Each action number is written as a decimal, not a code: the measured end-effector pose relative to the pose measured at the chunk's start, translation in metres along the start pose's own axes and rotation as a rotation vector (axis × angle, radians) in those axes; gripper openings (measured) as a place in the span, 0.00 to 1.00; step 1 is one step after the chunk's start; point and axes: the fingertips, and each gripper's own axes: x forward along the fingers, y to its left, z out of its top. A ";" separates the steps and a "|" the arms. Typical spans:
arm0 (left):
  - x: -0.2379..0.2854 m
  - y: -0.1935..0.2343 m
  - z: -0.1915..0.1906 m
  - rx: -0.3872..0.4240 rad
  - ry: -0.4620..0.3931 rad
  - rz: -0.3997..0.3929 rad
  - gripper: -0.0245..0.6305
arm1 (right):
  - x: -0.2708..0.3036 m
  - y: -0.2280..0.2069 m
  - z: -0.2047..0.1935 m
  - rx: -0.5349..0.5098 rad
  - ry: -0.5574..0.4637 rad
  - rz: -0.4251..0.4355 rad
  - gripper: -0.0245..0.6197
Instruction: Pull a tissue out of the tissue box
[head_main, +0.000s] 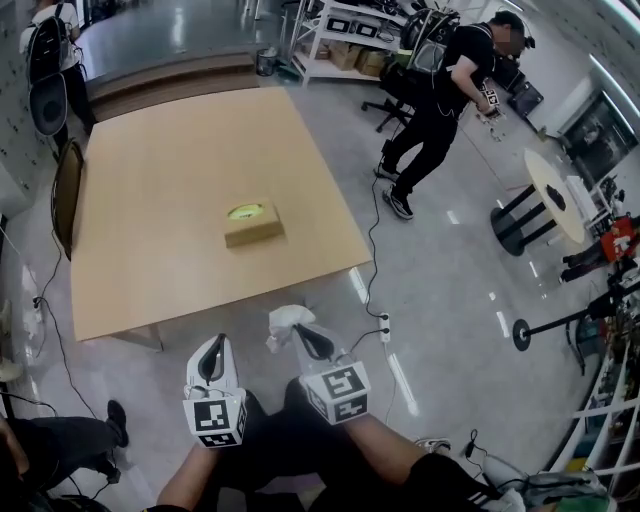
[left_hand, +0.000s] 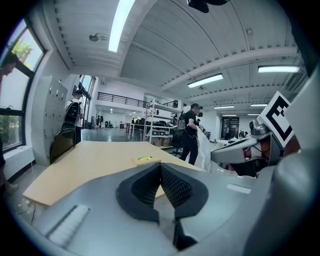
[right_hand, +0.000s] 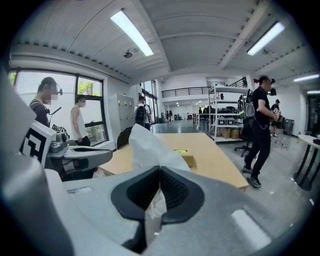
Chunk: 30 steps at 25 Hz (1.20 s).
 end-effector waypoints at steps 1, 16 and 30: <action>-0.002 -0.002 0.000 0.000 -0.002 -0.001 0.07 | -0.003 0.000 0.000 -0.001 0.000 -0.001 0.04; -0.045 -0.118 -0.028 -0.006 -0.008 0.063 0.07 | -0.103 -0.035 -0.044 -0.033 -0.041 0.101 0.04; -0.089 -0.197 -0.069 -0.018 0.017 0.102 0.07 | -0.188 -0.060 -0.106 -0.014 -0.001 0.130 0.03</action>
